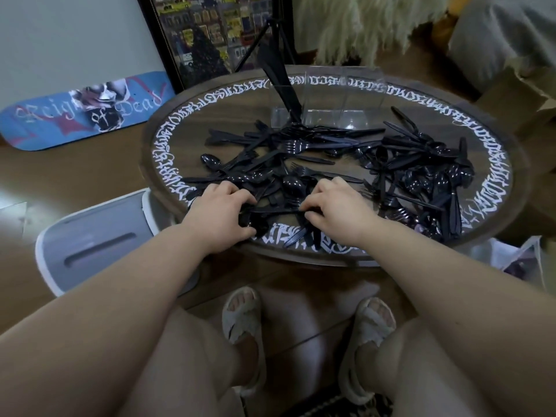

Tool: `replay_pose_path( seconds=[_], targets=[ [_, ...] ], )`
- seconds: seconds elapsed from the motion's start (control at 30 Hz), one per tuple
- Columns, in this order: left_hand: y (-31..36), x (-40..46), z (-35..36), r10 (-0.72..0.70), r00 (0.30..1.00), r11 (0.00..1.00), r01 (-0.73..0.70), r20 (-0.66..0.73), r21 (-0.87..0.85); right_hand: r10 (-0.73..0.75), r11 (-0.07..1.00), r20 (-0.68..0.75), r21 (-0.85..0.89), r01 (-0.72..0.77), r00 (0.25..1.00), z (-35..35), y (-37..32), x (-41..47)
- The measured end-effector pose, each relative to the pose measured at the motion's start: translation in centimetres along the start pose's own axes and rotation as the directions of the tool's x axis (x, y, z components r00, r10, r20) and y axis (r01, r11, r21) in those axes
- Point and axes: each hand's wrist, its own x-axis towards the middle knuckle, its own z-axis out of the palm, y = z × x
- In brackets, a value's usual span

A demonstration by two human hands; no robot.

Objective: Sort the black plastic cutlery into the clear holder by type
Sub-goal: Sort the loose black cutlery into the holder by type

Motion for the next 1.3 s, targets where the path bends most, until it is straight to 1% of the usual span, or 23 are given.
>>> replay_pose_path(
  seconds=[0.13,0.2,0.27,0.37,0.43,0.5,0.57,0.63,0.83,1.0,1.2,1.3],
  targets=[
    [-1.3,0.0,0.2,-0.042,0.999,0.997,0.041,0.010,0.062,0.078,0.996,-0.018,-0.038,-0.079,0.997,0.6,-0.1,1.1],
    [-1.7,0.0,0.3,-0.067,0.998,0.997,0.068,-0.015,0.044,0.107,0.993,-0.031,-0.050,-0.108,0.994,0.7,0.2,1.4],
    [-1.9,0.1,0.2,-0.067,0.995,0.998,0.068,-0.069,0.001,0.102,0.994,-0.052,-0.042,-0.104,0.993,0.6,0.2,1.5],
    [-1.5,0.3,-0.2,0.008,0.984,0.998,-0.020,-0.176,-0.065,0.010,1.000,-0.084,-0.021,-0.012,0.996,0.8,-0.4,1.7],
    [-0.9,0.4,-0.2,0.087,0.975,0.991,-0.105,-0.205,-0.082,-0.051,0.998,-0.069,-0.033,0.048,0.996,1.1,-0.9,1.8],
    [-0.2,0.5,0.0,0.138,0.977,0.988,-0.148,-0.164,-0.048,-0.059,0.997,-0.040,-0.055,0.056,0.997,1.5,-1.2,2.0],
    [0.3,0.8,0.5,0.134,0.986,0.991,-0.132,-0.103,0.031,-0.017,0.997,-0.021,-0.074,0.015,1.000,1.5,-1.0,2.0],
    [0.6,1.1,0.9,0.110,0.991,0.989,-0.102,-0.073,0.106,0.039,0.996,-0.021,-0.083,-0.041,0.999,1.3,-0.3,2.0],
    [1.2,2.0,1.1,0.074,0.993,0.984,-0.057,-0.095,0.167,0.164,0.982,-0.040,-0.087,-0.166,0.986,0.5,1.8,1.4],
    [1.9,2.6,1.1,0.067,0.995,0.989,-0.056,-0.078,0.135,0.115,0.992,-0.054,-0.039,-0.117,0.992,0.4,2.1,1.3],
    [3.1,2.9,1.5,0.137,0.988,0.985,-0.129,-0.068,0.111,0.110,0.993,-0.009,-0.045,-0.110,0.994,0.5,2.1,1.2],
    [3.3,3.0,1.8,0.164,0.984,0.982,-0.155,-0.075,0.108,0.093,0.995,-0.014,-0.040,-0.093,0.996,0.6,1.9,1.1]
  ],
)
